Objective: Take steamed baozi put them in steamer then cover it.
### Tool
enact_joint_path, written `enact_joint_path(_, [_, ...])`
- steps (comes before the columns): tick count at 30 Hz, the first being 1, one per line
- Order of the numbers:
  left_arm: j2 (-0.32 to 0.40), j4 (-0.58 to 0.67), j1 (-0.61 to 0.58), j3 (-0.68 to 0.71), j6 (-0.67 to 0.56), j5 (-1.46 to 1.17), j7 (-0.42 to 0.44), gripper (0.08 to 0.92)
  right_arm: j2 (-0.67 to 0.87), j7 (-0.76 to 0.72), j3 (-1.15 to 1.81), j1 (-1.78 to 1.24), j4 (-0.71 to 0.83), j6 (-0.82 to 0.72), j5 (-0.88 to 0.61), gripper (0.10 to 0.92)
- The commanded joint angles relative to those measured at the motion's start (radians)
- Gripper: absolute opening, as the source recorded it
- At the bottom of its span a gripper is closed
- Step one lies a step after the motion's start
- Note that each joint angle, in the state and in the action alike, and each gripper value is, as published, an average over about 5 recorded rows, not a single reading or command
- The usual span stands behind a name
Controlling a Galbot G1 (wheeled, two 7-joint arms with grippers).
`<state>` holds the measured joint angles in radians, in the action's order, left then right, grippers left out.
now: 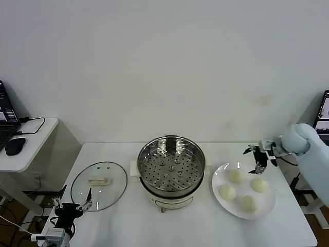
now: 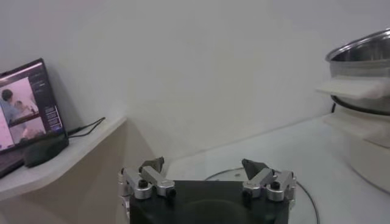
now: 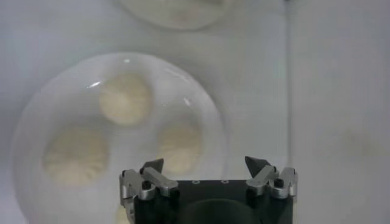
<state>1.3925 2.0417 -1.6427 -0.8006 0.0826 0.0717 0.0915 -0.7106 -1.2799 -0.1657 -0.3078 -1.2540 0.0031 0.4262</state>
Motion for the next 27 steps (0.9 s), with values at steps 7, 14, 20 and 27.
enact_joint_path(7, [-0.005, -0.012, 0.008, 0.001, 0.003, 0.01, 0.009, 0.823, -0.097, 0.006, -0.054, 0.009, 0.108, 0.023, 0.102, 0.823])
enact_joint_path(14, [-0.005, -0.017, 0.002, 0.0, 0.002, 0.01, 0.01, 0.823, -0.117, 0.041, -0.032, -0.03, 0.134, -0.005, 0.109, 0.823])
enact_joint_path(20, [0.001, -0.019, 0.004, 0.004, 0.0, 0.009, 0.016, 0.823, -0.133, 0.07, -0.025, -0.04, 0.168, -0.011, 0.118, 0.823])
enact_joint_path(27, [0.001, -0.026, 0.007, 0.007, 0.0, 0.008, 0.018, 0.823, -0.145, 0.1, -0.023, -0.04, 0.189, -0.017, 0.129, 0.823])
